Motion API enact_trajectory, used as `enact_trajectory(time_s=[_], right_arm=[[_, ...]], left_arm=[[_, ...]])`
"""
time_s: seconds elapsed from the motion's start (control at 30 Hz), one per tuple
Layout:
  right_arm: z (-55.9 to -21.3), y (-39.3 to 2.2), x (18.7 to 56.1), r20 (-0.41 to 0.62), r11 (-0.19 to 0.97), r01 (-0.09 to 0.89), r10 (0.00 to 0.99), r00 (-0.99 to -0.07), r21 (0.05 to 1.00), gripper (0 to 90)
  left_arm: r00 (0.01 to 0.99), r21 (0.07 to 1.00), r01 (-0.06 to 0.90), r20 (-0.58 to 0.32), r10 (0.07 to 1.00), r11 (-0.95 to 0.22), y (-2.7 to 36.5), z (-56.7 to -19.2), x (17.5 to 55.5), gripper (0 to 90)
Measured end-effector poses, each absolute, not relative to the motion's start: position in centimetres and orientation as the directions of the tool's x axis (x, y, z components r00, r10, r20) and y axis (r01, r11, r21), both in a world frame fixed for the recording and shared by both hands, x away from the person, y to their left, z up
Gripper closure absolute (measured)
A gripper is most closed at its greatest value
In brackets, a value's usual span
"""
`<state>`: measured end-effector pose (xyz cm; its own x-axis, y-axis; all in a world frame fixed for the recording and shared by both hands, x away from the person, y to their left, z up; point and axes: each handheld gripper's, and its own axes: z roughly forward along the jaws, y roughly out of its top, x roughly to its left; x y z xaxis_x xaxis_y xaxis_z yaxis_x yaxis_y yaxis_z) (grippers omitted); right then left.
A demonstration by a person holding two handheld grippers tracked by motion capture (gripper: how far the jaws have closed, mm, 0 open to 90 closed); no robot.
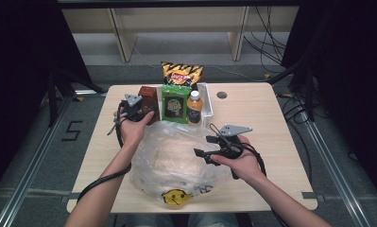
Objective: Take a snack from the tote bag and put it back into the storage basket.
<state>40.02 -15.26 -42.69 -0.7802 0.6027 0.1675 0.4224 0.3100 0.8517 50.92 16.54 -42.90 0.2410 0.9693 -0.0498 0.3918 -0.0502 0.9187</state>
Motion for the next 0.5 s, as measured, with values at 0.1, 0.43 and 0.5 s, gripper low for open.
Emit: enact_trajectory(time_s=[0.1, 0.43, 0.5], right_arm=[[-42.72, -15.22, 40.05, 0.177, 0.304, 0.425, 0.597, -0.782, 0.853, 28.0], [-42.71, -15.23, 40.04, 0.177, 0.304, 0.426, 0.599, -0.781, 0.852, 28.1], [-42.70, -15.23, 40.04, 0.176, 0.304, 0.425, 0.599, -0.781, 0.852, 28.1]], left_arm=[[0.235, 0.919, 0.391, -0.046, 0.971, -0.051, 16.44, -42.89, 50.91, 36.4], [0.209, 0.922, 0.385, -0.049, 0.977, -0.036, 16.13, -42.95, 50.89, 36.5], [0.207, 0.921, 0.387, -0.046, 0.977, -0.038, 16.06, -42.91, 50.91, 36.5]])
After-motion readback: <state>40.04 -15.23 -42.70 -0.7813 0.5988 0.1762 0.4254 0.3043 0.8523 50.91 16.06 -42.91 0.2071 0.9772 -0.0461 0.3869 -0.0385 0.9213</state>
